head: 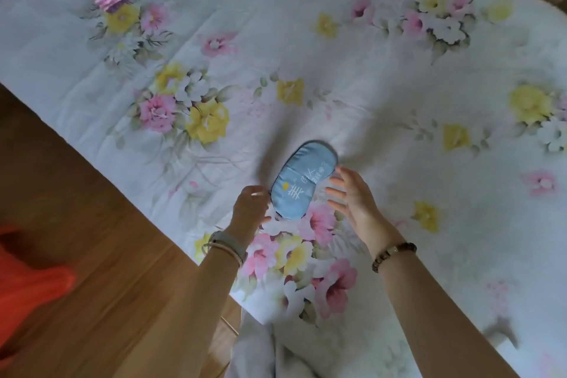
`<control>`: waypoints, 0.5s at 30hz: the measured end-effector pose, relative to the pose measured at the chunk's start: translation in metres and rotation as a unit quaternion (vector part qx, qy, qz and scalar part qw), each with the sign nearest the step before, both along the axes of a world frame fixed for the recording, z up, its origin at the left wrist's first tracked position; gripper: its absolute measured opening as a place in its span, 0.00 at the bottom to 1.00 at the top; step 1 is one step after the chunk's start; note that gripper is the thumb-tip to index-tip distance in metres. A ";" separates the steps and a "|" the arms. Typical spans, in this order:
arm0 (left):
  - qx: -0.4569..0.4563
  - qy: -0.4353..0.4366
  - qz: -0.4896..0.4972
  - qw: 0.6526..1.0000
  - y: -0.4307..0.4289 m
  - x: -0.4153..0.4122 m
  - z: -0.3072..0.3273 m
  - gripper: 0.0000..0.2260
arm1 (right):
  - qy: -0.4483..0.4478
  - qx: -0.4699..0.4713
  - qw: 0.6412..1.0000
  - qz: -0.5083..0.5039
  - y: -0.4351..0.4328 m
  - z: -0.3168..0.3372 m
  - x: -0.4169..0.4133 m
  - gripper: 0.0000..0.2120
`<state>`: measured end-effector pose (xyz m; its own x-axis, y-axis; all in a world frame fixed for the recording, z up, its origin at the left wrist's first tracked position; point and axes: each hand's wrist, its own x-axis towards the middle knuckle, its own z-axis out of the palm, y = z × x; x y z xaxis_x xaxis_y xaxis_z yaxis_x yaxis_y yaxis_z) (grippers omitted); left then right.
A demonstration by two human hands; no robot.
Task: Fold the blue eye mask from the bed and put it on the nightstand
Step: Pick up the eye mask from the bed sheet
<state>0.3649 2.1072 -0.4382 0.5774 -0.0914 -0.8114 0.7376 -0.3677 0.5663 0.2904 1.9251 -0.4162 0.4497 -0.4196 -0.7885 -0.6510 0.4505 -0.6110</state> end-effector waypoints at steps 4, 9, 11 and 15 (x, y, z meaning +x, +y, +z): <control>-0.025 0.013 -0.031 0.999 -0.008 -0.002 -0.028 0.14 | -0.015 -0.054 0.998 -0.029 -0.007 -0.035 0.016 0.23; -0.014 -0.045 -0.063 0.997 -0.003 0.001 -0.044 0.11 | -0.027 -0.121 0.992 -0.027 -0.018 -0.054 0.027 0.23; -0.018 -0.050 -0.089 0.995 -0.001 0.003 -0.046 0.08 | -0.022 -0.133 0.991 0.005 -0.021 -0.058 0.033 0.18; -0.021 -0.047 -0.141 0.989 -0.001 0.008 -0.043 0.09 | 0.008 -0.125 0.991 0.053 -0.020 -0.060 0.042 0.08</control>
<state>0.3725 2.1058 -0.4816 0.5967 -0.2915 -0.7477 0.5526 -0.5264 0.6462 0.3321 1.9048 -0.4766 0.4904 -0.5539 -0.6729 -0.6963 0.2153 -0.6847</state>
